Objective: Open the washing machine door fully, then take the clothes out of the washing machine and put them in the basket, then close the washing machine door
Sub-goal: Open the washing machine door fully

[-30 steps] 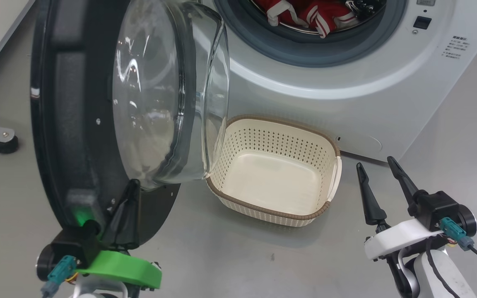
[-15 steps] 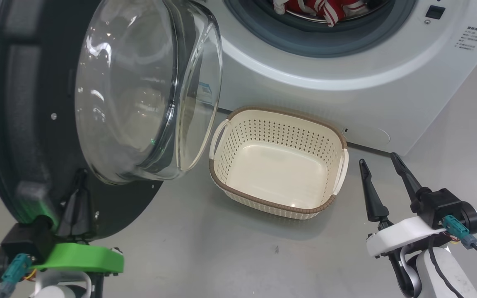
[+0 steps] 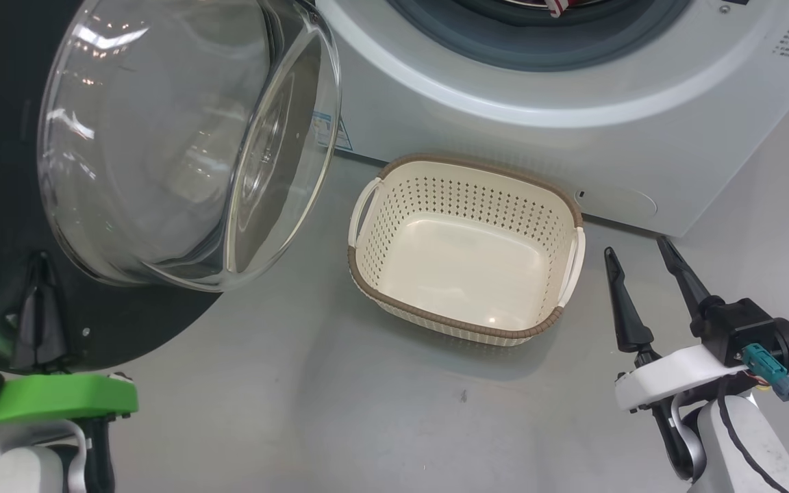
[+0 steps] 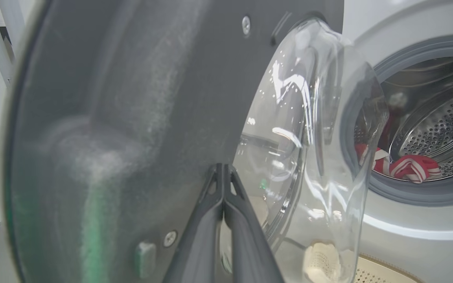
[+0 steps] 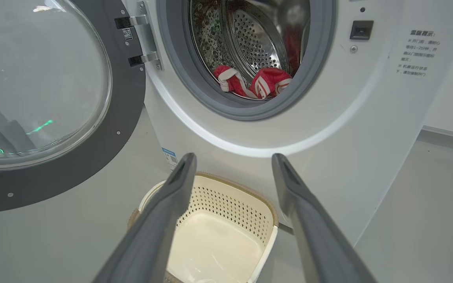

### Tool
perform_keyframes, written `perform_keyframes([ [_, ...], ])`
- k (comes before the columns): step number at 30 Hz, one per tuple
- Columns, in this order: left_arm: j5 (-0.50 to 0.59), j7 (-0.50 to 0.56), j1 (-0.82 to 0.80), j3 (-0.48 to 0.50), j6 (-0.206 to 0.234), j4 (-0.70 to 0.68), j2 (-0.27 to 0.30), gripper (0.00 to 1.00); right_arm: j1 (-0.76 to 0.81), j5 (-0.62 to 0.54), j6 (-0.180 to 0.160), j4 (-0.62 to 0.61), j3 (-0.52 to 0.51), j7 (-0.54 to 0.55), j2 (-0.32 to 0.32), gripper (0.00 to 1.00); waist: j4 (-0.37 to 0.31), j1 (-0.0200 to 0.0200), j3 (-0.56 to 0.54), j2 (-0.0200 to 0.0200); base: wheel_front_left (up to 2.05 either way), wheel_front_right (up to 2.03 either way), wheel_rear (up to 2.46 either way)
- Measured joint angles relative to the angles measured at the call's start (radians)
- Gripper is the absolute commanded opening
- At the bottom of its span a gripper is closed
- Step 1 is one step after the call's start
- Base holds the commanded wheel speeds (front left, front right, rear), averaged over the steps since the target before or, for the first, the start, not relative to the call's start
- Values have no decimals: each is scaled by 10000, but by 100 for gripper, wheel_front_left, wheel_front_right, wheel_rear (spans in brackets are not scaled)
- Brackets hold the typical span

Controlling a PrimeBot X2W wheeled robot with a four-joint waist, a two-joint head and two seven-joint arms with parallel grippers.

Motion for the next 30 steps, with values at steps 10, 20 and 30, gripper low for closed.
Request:
perform_keyframes([
  [10, -188, -146, -591, 729, 2, 771, 215, 0, -173, -163, 4, 15, 8, 0, -54, 100, 56, 0, 163, 0, 0, 0, 0],
  [20, -282, -265, -980, 1258, 2, 1576, 397, 0, -314, -171, 79, 23, -15, 0, -54, 100, 6, 0, 201, 0, 0, 0, 0],
  [30, -261, -359, -1274, 1231, 35, 2021, 466, 0, -318, -173, 81, 79, -27, 0, -52, 100, -8, 0, 134, 0, 0, 0, 0],
])
